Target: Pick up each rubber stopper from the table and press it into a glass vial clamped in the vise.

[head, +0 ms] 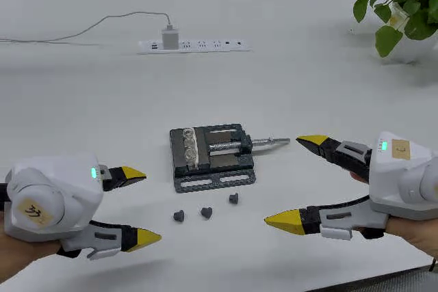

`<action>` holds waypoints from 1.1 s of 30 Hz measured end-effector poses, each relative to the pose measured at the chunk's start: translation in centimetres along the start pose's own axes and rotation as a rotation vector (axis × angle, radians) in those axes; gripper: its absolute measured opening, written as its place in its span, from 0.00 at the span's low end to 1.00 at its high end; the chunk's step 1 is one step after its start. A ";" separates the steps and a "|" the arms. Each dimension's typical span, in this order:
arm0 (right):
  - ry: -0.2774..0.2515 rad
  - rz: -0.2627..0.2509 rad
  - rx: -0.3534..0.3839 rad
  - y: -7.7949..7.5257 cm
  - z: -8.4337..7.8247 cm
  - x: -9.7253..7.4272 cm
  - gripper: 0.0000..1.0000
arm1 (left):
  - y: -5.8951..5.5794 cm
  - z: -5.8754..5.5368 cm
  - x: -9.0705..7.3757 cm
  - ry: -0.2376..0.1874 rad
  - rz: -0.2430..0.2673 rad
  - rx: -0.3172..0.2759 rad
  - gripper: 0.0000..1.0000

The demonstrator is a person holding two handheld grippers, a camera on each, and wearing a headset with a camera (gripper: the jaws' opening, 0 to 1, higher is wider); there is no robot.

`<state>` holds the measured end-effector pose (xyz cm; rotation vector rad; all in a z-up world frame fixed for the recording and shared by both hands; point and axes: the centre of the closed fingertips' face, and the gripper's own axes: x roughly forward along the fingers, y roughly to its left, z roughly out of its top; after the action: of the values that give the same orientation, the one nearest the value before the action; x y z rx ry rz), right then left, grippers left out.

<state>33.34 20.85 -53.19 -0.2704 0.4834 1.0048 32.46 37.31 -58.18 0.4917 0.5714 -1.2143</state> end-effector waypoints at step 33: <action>0.007 -0.017 0.033 -0.3 -0.9 -0.2 0.88 | -0.8 -2.8 5.3 0.119 -0.085 0.111 0.17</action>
<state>33.23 20.18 -53.91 -0.2486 0.5028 0.9788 32.54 35.04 -63.74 0.6423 0.6341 -1.3090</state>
